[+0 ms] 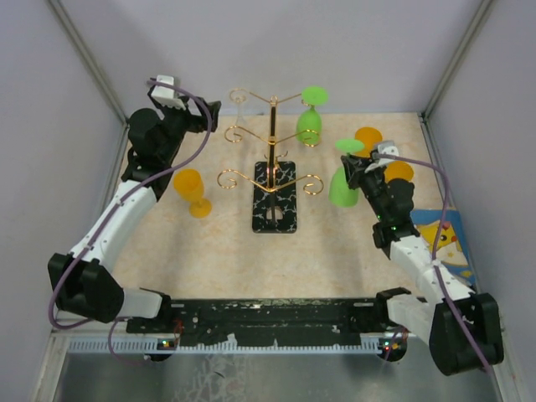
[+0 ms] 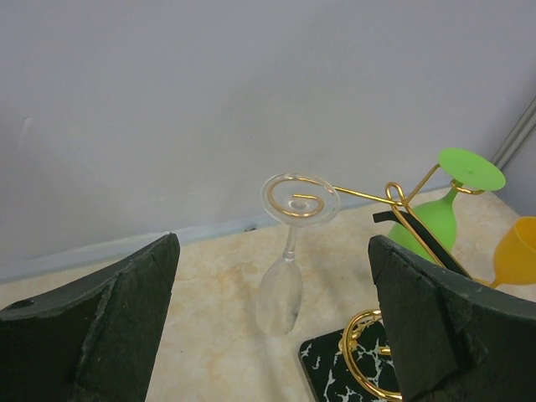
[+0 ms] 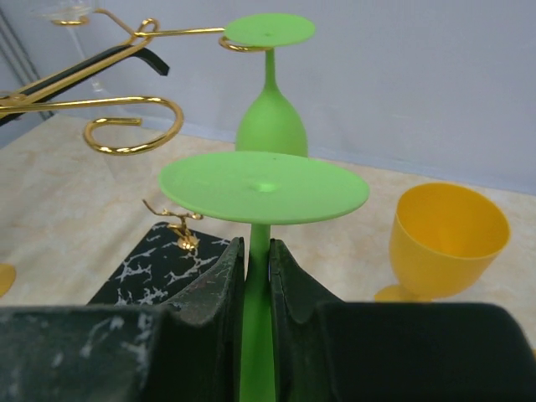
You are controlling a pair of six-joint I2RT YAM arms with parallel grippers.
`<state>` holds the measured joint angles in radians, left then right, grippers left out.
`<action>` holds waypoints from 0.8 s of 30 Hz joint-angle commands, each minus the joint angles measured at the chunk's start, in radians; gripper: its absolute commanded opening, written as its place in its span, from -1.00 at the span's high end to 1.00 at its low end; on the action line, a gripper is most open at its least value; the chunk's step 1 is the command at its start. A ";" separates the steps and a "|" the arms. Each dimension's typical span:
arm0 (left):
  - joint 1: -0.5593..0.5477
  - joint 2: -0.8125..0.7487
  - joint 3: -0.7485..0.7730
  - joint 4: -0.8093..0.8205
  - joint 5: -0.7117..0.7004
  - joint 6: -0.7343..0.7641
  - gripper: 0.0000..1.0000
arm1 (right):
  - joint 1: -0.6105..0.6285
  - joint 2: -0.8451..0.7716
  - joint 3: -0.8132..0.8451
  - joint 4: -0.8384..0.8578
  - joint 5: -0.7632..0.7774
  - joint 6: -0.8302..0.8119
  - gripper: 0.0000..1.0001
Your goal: Place the wine glass upside down on the wine glass rack
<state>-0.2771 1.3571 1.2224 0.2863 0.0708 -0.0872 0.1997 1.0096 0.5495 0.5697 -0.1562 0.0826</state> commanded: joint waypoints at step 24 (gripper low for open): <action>0.023 -0.044 -0.062 0.074 0.011 -0.019 -0.99 | 0.154 0.301 -0.028 0.714 -0.189 -0.004 1.00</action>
<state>-0.2615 1.3369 1.1728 0.3275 0.0715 -0.0978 0.3367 1.2861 0.4671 1.1461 -0.3458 0.1047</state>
